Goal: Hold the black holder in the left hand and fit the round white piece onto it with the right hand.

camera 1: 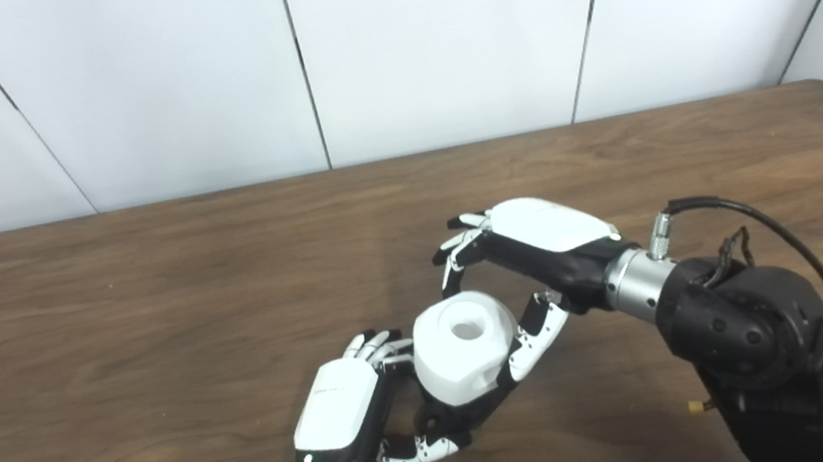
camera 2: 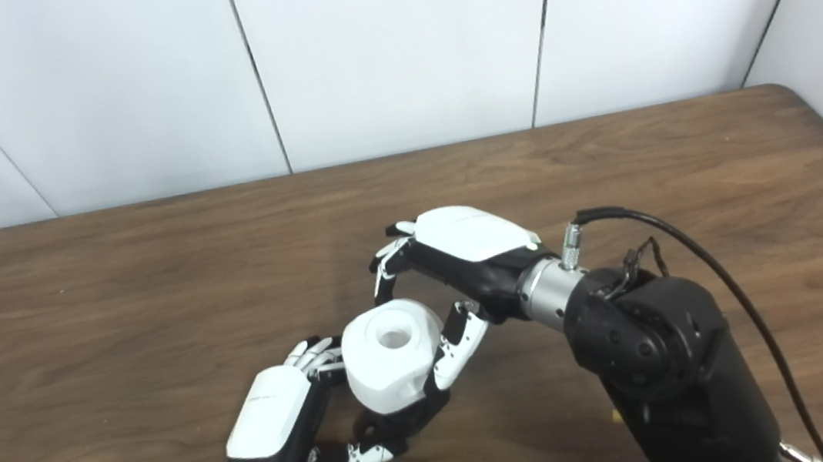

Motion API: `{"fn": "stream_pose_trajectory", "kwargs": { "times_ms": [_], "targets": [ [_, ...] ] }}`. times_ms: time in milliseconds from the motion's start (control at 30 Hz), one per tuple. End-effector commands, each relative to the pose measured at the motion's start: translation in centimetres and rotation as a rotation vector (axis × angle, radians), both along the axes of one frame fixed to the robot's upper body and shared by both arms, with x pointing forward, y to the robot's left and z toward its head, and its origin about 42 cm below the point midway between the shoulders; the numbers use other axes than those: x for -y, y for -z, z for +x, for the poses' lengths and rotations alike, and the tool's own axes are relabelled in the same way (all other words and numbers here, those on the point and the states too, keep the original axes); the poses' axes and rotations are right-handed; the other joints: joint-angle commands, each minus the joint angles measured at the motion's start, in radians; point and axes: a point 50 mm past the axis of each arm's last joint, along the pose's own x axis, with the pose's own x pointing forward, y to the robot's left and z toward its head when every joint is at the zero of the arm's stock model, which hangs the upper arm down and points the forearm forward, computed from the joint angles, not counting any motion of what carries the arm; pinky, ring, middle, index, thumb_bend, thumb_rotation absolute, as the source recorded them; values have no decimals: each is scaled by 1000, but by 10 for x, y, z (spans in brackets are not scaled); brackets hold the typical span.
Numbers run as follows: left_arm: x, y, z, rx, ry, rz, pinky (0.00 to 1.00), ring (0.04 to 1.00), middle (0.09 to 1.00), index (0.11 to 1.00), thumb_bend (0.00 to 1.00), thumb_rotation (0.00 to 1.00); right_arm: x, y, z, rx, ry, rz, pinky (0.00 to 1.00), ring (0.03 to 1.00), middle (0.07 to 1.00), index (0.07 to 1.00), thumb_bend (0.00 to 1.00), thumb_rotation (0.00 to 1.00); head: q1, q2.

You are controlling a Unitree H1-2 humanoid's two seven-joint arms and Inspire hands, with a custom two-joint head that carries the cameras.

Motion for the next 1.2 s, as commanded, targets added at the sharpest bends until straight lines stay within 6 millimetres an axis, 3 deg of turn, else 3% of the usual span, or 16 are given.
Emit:
{"fn": "stream_pose_trajectory", "kwargs": {
  "times_ms": [0,1167],
  "targets": [
    [7,3,-1,-15,25,28,944,889,798,486,520,44,-2,-9,1,84,-10,-1,1000,974,838,482,525,137,-1,1],
    [5,0,-1,-18,26,26,948,888,797,486,519,44,-5,8,-4,91,-10,-13,1000,969,832,482,525,136,-19,9]
  ]
}}
